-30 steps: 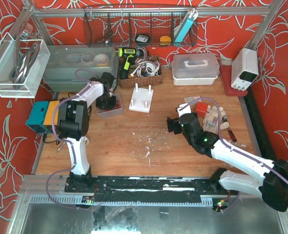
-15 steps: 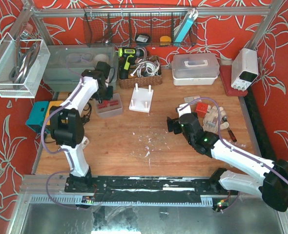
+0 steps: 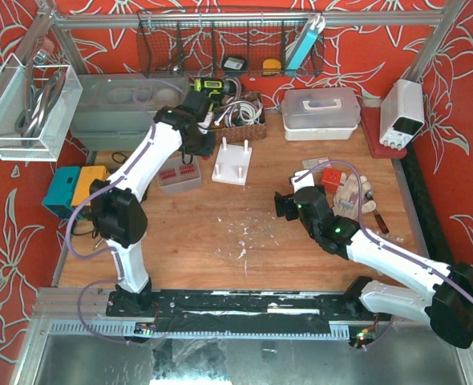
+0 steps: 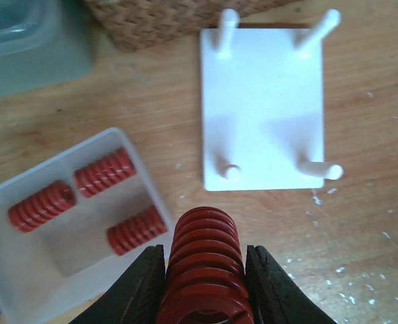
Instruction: Install the large spring
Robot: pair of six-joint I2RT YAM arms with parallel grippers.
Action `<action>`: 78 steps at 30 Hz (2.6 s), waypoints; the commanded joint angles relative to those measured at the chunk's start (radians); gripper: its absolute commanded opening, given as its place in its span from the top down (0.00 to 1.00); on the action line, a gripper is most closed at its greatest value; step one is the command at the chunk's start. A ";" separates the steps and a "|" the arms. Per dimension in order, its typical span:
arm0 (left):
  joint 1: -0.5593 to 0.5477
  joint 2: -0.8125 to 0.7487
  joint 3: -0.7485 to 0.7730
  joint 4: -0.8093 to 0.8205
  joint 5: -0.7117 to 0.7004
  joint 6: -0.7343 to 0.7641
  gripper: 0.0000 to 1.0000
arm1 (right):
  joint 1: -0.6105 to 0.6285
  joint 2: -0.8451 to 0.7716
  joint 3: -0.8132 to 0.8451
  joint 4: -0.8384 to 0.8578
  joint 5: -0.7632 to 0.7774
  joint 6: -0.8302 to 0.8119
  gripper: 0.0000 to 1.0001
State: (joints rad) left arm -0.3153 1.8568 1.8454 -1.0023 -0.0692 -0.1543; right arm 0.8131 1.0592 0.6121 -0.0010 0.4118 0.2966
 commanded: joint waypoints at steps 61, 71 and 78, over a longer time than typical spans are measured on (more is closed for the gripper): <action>-0.045 0.273 0.069 0.091 0.005 0.010 0.43 | 0.009 -0.004 -0.011 -0.011 0.044 -0.018 0.01; -0.042 0.059 -0.086 0.192 -0.090 0.020 0.44 | 0.009 0.002 -0.008 -0.011 0.038 -0.019 0.01; 0.035 -0.078 -0.303 0.340 -0.117 -0.015 0.56 | 0.009 -0.011 -0.012 -0.012 0.038 -0.018 0.01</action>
State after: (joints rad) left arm -0.3286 1.8278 1.6451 -0.7597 -0.1421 -0.1600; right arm 0.8131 1.0595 0.6121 -0.0013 0.4267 0.2798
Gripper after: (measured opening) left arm 0.467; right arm 0.989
